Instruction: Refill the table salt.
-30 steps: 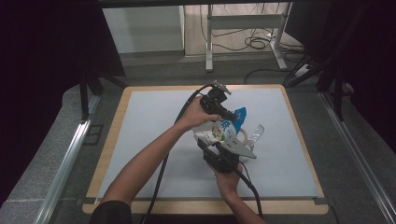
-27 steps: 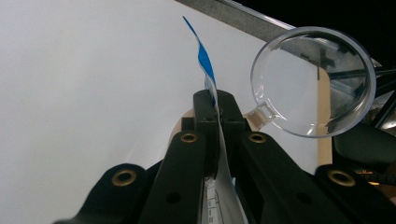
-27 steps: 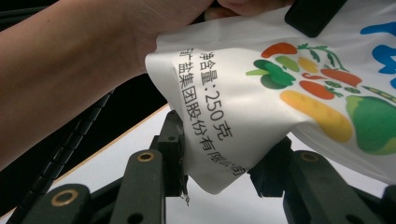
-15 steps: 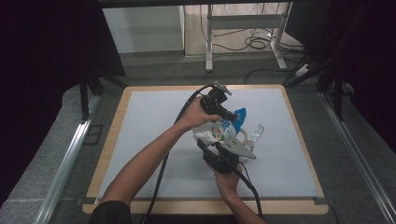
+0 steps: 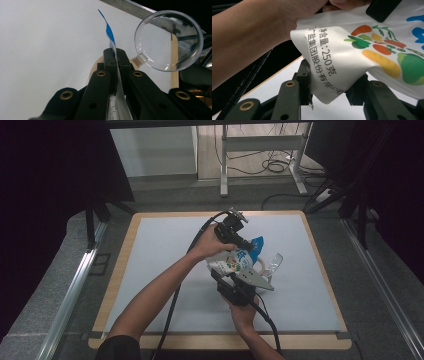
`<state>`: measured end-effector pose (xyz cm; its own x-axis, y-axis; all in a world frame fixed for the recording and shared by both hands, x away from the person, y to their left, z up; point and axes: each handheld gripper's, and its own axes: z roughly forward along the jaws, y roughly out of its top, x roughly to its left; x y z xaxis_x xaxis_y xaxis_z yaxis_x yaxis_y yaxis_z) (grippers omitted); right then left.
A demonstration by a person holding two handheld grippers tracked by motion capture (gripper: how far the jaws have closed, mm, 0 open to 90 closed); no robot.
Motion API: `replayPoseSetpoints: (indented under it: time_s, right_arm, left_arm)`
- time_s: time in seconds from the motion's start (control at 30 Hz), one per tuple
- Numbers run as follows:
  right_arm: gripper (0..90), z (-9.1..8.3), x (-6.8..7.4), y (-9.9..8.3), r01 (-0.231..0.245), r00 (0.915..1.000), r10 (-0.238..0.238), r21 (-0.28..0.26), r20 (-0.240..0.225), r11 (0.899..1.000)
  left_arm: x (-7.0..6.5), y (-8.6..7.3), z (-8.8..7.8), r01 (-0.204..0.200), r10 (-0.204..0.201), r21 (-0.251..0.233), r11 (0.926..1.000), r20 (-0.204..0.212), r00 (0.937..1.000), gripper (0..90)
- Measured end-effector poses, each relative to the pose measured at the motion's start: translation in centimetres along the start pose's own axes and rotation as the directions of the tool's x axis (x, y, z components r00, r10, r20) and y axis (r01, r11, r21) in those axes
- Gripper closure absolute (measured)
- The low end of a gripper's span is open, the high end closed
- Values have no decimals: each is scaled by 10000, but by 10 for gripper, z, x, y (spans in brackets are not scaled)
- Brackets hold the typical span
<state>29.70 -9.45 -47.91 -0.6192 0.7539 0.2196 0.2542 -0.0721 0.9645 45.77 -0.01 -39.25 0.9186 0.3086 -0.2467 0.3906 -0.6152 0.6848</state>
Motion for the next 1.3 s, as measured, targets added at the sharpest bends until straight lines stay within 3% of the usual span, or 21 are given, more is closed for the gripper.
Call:
replayPoseSetpoints:
  time_s: [1.3]
  right_arm:
    - [631,-1,0,0,44,10000,-44,-97,60,9999]
  left_arm:
    - [-1,0,3,-26,26,83,10000,44,10000,900]
